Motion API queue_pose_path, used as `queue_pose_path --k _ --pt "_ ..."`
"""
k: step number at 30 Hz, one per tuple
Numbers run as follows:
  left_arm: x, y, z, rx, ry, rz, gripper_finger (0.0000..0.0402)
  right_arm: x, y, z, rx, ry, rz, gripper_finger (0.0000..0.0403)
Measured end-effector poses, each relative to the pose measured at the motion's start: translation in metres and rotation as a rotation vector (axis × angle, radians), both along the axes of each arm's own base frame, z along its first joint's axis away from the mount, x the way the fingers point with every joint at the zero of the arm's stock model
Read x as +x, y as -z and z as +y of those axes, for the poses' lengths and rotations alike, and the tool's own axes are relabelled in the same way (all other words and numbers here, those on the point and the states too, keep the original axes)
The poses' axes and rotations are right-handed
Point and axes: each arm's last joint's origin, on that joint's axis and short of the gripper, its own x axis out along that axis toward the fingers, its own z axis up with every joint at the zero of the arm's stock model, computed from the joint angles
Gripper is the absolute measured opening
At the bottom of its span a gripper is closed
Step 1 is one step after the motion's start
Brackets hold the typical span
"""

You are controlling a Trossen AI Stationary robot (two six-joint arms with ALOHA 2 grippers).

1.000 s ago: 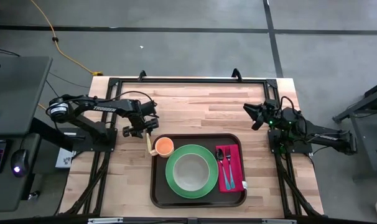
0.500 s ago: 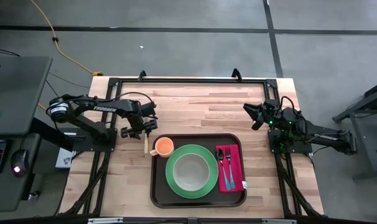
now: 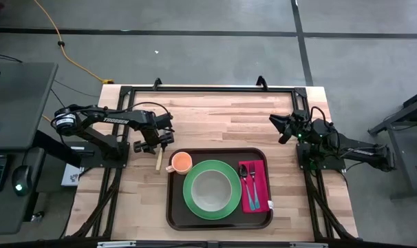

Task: Set up tray
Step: Put the yellow table knife on top of the red napkin to the right of the blue fork on the black tray

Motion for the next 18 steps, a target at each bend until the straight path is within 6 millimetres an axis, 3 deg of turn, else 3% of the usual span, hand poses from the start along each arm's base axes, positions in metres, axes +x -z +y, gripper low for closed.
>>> queue_pose_path --k 18 --pt "-0.0006 0.0001 0.0001 0.005 0.004 0.007 0.0231 0.0000 -0.0001 0.0000 0.002 0.000 -0.002 0.0073"
